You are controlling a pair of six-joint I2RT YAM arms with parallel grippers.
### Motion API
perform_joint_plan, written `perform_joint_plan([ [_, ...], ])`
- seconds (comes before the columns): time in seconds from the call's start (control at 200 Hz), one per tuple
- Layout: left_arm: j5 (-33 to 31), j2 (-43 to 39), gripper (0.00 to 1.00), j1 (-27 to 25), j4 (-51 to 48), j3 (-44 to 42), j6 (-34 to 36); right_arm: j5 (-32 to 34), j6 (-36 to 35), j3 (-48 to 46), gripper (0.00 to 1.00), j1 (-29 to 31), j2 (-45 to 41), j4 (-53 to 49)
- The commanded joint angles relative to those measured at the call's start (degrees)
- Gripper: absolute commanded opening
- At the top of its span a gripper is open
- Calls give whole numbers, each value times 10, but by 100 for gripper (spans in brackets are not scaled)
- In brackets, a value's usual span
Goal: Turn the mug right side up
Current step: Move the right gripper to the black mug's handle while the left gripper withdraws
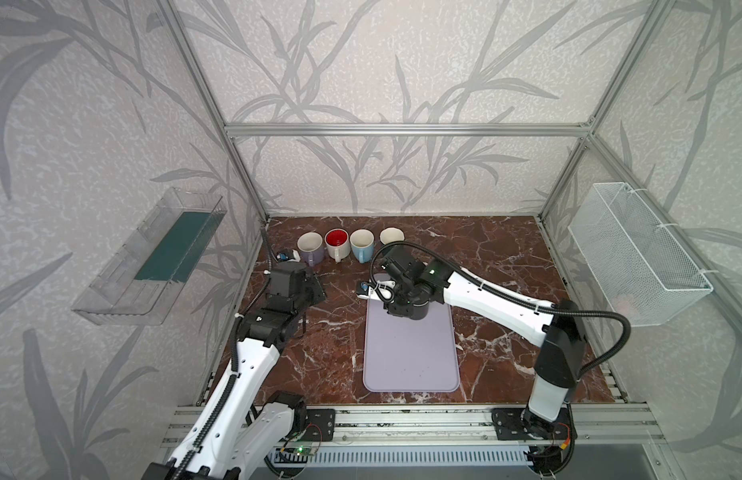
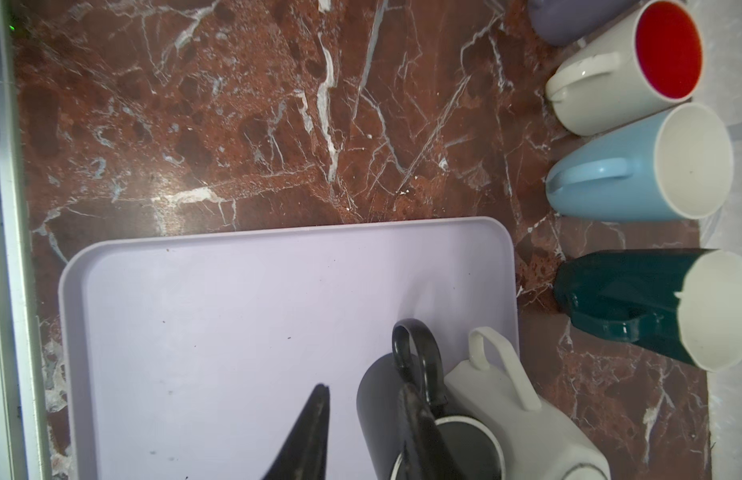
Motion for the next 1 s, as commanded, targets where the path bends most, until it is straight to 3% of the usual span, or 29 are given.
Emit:
perform_joint_plan([
  [0.0, -8, 1, 39, -2, -20, 4, -11, 55, -16, 69, 32, -3, 60, -106],
  [0.245, -10, -1, 39, -2, -33, 6, -5, 126, -40, 196, 34, -4, 177, -183],
  [0.56, -15, -3, 39, -2, -33, -4, -4, 164, -59, 265, 42, -9, 222, -217],
  [0.995, -9, -7, 39, -2, -27, -11, -6, 125, -76, 273, 46, -32, 224, -261],
])
